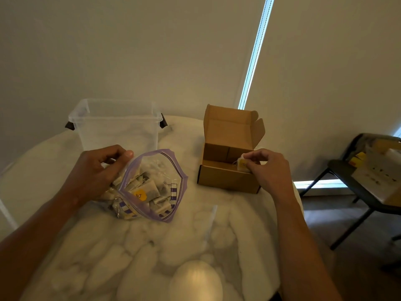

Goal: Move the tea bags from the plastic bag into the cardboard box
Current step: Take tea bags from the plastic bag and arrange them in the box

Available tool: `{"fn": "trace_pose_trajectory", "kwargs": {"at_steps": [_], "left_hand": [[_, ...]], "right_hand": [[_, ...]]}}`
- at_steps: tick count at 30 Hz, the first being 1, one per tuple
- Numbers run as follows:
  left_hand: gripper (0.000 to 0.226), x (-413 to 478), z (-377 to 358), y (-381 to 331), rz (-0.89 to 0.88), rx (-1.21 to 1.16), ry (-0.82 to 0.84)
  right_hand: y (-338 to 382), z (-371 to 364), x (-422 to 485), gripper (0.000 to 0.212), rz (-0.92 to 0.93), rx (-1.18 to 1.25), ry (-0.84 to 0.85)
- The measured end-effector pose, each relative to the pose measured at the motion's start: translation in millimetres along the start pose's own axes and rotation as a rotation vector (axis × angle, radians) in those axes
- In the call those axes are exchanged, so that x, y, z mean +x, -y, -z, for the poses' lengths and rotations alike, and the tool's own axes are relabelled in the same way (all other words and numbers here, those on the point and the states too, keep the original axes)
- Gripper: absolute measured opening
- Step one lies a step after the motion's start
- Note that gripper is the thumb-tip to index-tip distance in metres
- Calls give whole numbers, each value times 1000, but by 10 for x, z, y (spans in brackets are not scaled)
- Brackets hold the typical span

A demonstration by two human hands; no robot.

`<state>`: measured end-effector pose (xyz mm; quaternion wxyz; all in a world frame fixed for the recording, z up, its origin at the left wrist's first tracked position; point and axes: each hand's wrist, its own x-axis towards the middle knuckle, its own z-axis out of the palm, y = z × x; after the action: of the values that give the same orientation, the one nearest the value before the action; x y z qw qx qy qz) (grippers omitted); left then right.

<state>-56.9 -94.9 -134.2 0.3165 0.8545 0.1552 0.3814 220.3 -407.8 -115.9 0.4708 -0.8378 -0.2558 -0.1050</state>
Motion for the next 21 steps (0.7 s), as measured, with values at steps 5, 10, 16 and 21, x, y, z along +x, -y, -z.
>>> {"fn": "trace_pose_trajectory", "kwargs": {"at_steps": [5, 10, 16, 21], "left_hand": [[27, -4, 16, 4, 4, 18, 8], [29, -8, 14, -30, 22, 13, 5], [28, -13, 19, -55, 25, 24, 3], [26, -7, 18, -71, 24, 27, -6]], "right_hand": [[2, 7, 11, 9, -1, -87, -14], [4, 3, 38, 13, 0, -142, -8], [3, -4, 52, 13, -14, -170, 14], [51, -53, 33, 16, -56, -158, 57]]}}
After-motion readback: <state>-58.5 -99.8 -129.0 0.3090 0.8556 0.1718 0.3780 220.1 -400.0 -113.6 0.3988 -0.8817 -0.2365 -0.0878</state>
